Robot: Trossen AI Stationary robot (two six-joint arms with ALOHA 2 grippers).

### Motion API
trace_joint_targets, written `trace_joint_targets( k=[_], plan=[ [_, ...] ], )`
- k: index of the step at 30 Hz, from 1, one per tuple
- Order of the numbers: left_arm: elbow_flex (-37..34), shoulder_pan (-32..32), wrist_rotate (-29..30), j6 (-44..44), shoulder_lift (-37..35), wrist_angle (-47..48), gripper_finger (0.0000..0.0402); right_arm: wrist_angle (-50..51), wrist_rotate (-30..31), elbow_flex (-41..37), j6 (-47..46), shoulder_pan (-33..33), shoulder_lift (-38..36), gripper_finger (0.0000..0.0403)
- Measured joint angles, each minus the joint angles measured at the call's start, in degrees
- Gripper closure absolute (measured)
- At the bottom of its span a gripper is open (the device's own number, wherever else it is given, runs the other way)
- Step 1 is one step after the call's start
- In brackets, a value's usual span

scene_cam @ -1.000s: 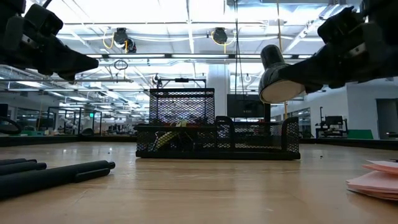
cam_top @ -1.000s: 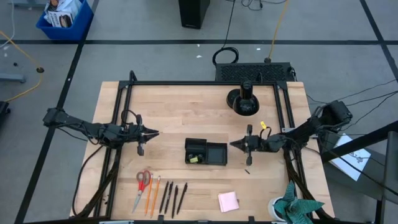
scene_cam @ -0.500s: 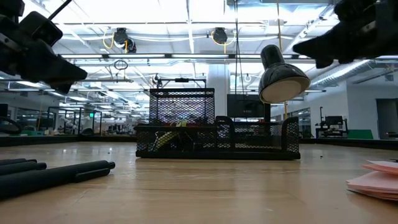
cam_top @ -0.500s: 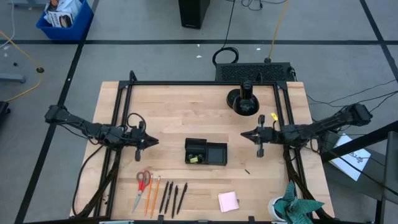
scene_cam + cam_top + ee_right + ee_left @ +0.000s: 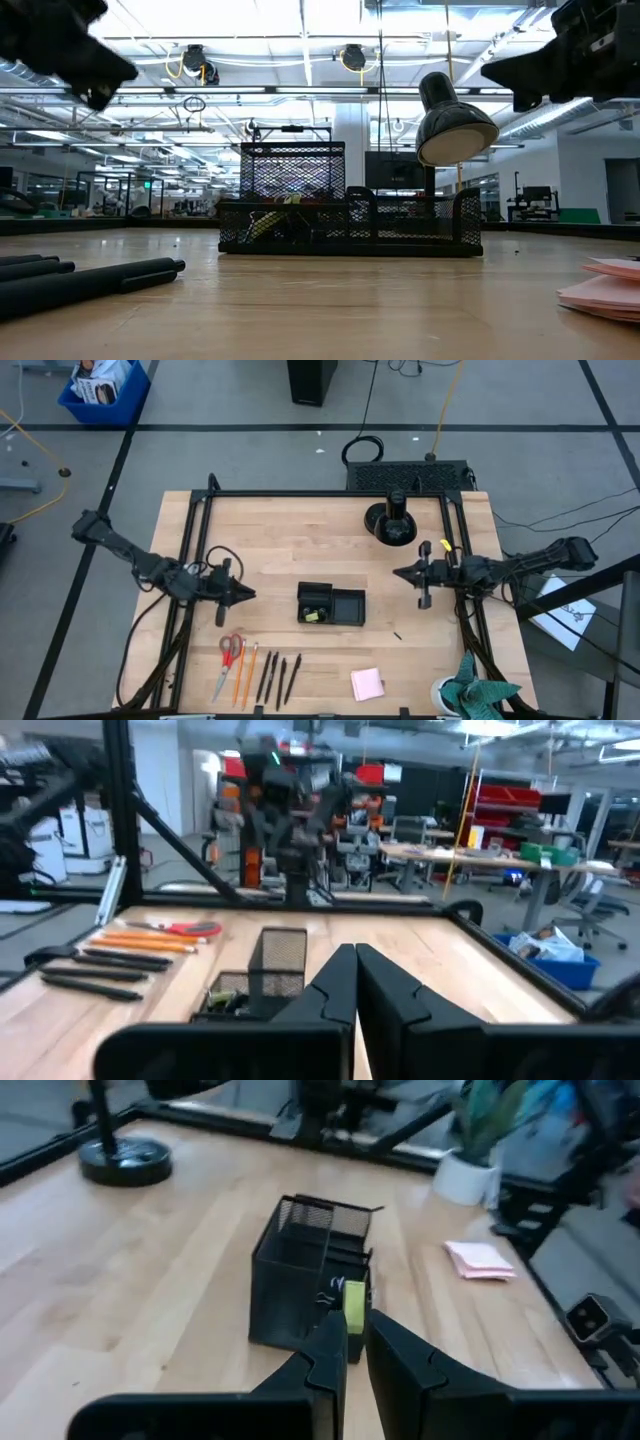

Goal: Pick and place office supplies into organizer
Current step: Put the right yellow pencil into the black desk organizer

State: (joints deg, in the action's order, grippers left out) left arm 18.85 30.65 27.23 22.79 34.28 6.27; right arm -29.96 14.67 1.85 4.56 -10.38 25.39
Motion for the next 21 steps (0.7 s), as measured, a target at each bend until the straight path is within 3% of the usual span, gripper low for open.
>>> trace_joint_targets(
  k=[4, 8, 15, 21],
  plan=[
    [13.2, 4.0, 5.0, 11.3, 11.7, 15.1, 0.0357, 0.2, 0.0, 0.0, 0.0, 0.2, 0.0, 0.0403],
    [26.5, 7.5, 4.9, 26.7, 24.8, 29.6, 0.0357, 0.2, 0.0, -0.1, 1.0, 0.2, 0.0, 0.0403],
    [42.3, 13.5, -12.1, 54.2, 45.7, 42.4, 0.0357, 0.2, 0.1, -0.2, 4.0, 0.3, 0.0, 0.0403],
    [48.1, 16.3, -17.2, 69.7, 58.1, 42.6, 0.0357, -0.6, 0.1, -0.2, 6.2, 0.3, 0.0, 0.0403]
  ],
)
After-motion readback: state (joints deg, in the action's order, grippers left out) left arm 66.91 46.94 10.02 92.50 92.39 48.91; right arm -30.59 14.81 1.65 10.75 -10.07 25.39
